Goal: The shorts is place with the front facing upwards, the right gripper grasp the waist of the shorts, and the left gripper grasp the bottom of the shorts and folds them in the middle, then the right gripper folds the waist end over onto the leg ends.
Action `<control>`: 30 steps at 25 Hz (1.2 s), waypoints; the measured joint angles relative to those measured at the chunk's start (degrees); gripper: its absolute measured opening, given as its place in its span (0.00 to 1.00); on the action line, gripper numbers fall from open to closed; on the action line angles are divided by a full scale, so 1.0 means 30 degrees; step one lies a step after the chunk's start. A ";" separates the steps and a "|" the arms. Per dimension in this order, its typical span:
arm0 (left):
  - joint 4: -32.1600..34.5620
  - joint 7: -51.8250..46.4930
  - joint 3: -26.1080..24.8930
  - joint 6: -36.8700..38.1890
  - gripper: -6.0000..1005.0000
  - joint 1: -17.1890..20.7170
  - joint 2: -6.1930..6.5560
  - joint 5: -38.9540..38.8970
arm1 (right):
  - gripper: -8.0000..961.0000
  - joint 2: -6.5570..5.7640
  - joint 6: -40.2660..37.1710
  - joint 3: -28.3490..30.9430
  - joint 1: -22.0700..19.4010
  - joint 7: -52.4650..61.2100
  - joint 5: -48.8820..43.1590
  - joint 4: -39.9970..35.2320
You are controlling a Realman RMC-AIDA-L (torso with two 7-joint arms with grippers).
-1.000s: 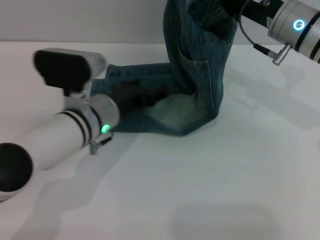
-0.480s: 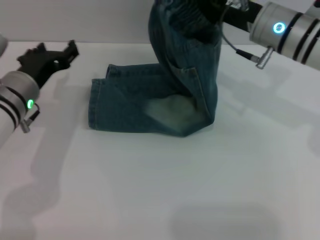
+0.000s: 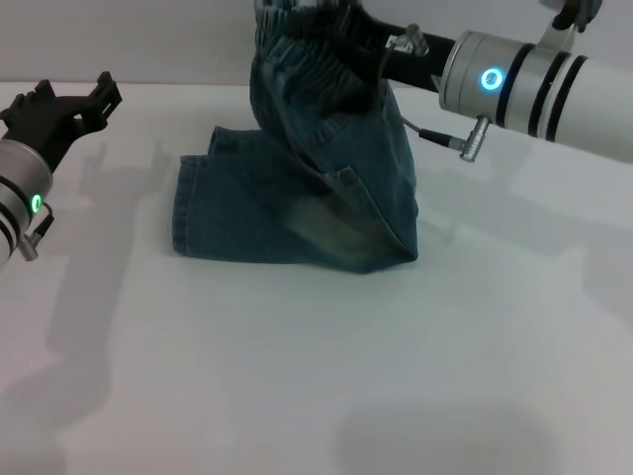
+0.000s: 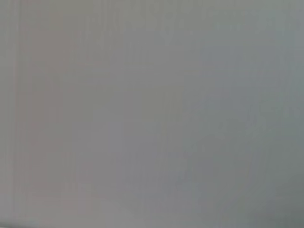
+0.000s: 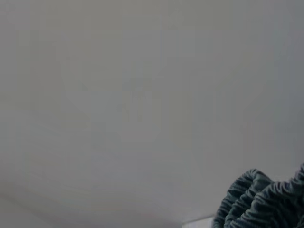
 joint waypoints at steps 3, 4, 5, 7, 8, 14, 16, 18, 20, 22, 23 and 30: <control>0.0039 -0.0017 0.0002 0.0102 0.76 -0.0060 -0.0004 -0.0002 | 0.10 0.0005 -0.0402 -0.0176 0.0021 0.0040 0.0004 -0.0249; 0.0050 -0.0017 0.0034 0.0171 0.76 -0.0106 -0.0019 -0.0002 | 0.10 0.0007 -0.0522 -0.0214 0.0043 0.0042 0.0005 -0.0340; 0.0062 -0.0017 0.0078 0.0238 0.76 -0.0150 -0.0029 -0.0003 | 0.10 0.0008 -0.0635 -0.0295 0.0085 0.0045 0.0004 -0.0440; 0.0066 -0.0016 0.0156 0.0336 0.76 -0.0250 -0.0034 -0.0004 | 0.10 -0.0009 -0.0793 -0.0538 0.0318 0.0056 0.0005 -0.0633; 0.0092 -0.0017 0.0220 0.0356 0.76 -0.0352 -0.0036 -0.0004 | 0.10 -0.0027 -0.0843 -0.0651 0.0444 0.0085 0.0005 -0.0719; 0.0622 -0.0093 0.0533 0.0355 0.76 -0.1088 -0.0060 -0.0004 | 0.10 -0.0083 -0.0857 -0.1060 0.1021 0.0319 -0.0151 -0.0825; 0.0866 -0.0182 0.0981 0.0361 0.76 -0.1475 -0.0075 -0.0005 | 0.14 -0.0097 -0.1018 -0.1213 0.1216 0.0346 -0.0183 -0.0985; 0.0942 -0.0186 0.1219 0.0371 0.76 -0.1724 -0.0079 -0.0003 | 0.17 -0.0124 -0.1186 -0.1255 0.1348 0.0405 -0.0195 -0.1226; 0.1078 -0.0190 0.1486 0.0397 0.76 -0.2072 -0.0088 -0.0003 | 0.23 -0.0147 -0.1284 -0.1269 0.1496 0.0472 -0.0291 -0.1456; 0.1219 -0.0192 0.1686 0.0563 0.76 -0.2345 -0.0102 -0.0002 | 0.32 -0.0161 -0.1447 -0.1270 0.1598 0.0489 -0.0665 -0.1496; 0.1330 -0.0194 0.1772 0.0764 0.76 -0.2467 -0.0105 -0.0002 | 0.37 -0.0161 -0.1609 -0.1264 0.1615 0.0407 -0.1034 -0.1437; 0.1565 -0.0172 0.1863 0.1362 0.76 -0.2552 -0.0007 -0.0002 | 0.56 -0.0068 -0.5548 -0.0842 -0.1300 -0.3647 -0.2554 0.0920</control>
